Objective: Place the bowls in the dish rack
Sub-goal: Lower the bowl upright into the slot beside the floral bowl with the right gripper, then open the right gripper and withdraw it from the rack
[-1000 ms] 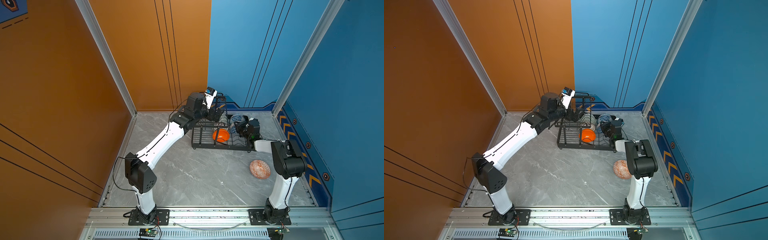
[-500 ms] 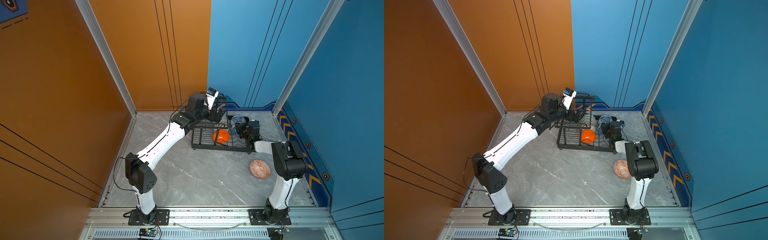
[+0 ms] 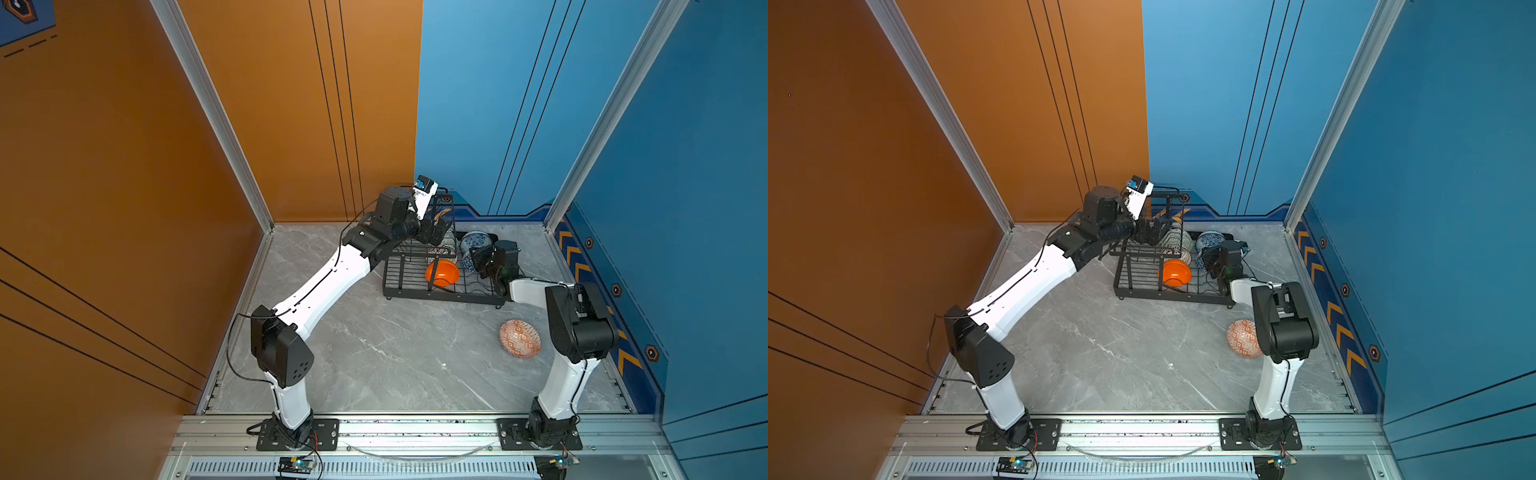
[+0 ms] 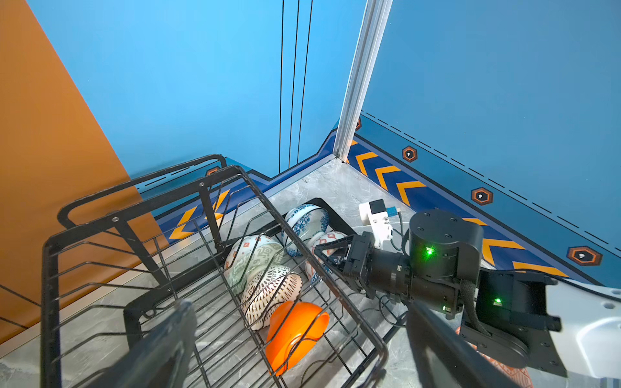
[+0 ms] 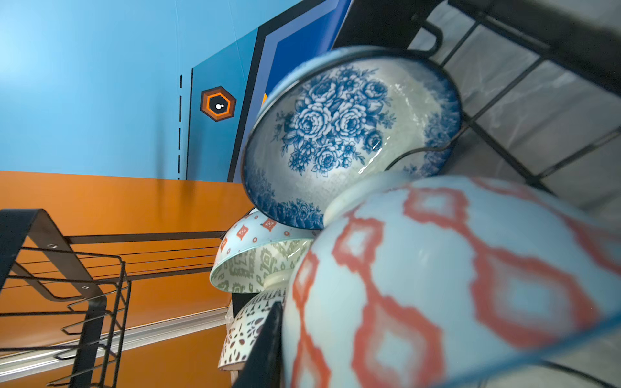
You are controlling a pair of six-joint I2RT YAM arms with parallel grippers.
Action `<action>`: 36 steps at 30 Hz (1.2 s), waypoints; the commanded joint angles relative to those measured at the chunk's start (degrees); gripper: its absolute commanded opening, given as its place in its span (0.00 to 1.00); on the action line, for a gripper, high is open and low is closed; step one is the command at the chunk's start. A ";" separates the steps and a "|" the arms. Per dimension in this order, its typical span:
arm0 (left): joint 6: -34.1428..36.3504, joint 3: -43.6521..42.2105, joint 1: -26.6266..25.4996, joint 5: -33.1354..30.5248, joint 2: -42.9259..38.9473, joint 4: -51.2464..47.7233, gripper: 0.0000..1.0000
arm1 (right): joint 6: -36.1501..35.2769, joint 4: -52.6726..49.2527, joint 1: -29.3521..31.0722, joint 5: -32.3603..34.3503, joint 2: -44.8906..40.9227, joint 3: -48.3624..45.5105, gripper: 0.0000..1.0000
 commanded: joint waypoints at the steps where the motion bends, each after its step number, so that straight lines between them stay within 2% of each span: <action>1: 0.21 0.07 -0.64 -0.02 -0.15 0.14 0.98 | -1.80 -4.51 -0.10 -0.55 -1.47 1.14 0.23; 10: 0.20 0.25 -0.73 -0.40 -0.01 0.15 0.98 | -3.09 -6.01 -0.45 -1.09 -2.49 2.16 0.36; 21: 0.60 0.51 -0.77 -1.26 -0.04 0.25 0.98 | -4.49 -8.07 -0.71 -1.53 -4.20 2.96 0.68; 23: 0.64 0.50 -0.73 -1.35 -0.01 0.30 0.98 | -4.76 -8.55 -0.87 -1.59 -4.52 3.09 0.70; 31: 0.78 0.59 -0.73 -1.80 0.34 0.96 0.98 | -6.11 -11.58 -1.50 -1.77 -6.88 3.65 0.98; 36: 0.91 0.95 -0.73 -2.11 0.81 1.47 0.98 | -6.99 -13.98 -2.54 -2.91 -8.70 4.06 1.00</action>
